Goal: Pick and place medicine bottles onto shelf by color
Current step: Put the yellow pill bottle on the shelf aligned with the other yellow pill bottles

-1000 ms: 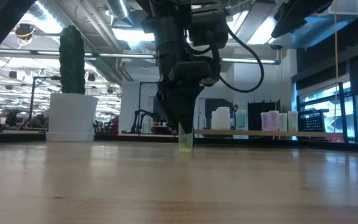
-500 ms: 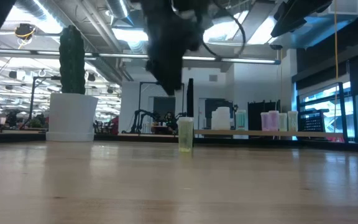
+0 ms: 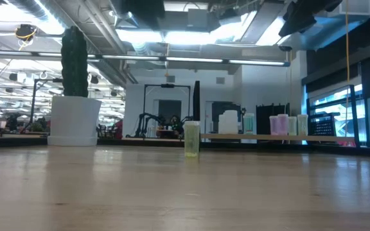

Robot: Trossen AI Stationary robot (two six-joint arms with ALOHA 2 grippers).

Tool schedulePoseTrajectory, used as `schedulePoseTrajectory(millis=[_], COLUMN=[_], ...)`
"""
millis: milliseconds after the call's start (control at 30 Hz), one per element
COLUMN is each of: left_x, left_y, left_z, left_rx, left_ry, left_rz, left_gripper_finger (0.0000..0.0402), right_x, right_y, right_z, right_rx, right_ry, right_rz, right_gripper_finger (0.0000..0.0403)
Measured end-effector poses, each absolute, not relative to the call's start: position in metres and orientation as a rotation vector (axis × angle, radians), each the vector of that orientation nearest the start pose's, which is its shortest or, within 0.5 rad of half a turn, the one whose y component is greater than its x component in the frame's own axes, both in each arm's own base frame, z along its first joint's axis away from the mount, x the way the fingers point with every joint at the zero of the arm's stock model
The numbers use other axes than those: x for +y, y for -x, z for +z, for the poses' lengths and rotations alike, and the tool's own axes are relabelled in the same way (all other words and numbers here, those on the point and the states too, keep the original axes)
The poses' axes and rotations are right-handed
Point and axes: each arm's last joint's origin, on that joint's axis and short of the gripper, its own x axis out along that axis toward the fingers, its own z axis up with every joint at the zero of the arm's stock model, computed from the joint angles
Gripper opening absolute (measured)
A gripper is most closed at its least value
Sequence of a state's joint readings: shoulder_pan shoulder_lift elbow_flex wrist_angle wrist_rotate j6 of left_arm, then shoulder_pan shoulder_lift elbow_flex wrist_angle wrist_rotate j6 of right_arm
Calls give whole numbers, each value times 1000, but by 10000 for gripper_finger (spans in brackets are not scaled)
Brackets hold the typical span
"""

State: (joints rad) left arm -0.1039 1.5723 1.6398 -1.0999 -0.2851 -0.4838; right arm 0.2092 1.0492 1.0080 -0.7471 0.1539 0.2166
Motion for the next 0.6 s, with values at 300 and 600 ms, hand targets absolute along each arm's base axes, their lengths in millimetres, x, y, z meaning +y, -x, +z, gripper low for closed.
schedulePoseTrajectory(millis=[300, 600], left_x=[-40, -43], left_y=[-273, -264], left_z=[389, 391], left_rx=[819, 808], left_ry=[330, 340], left_rz=[521, 558], left_gripper_finger=[202, 202], right_x=[39, 38], right_y=[-211, -257], right_z=[326, 313], right_rx=[616, 522], right_ry=[-144, 166], right_rz=[-39, 27], right_gripper_finger=[204, 204])
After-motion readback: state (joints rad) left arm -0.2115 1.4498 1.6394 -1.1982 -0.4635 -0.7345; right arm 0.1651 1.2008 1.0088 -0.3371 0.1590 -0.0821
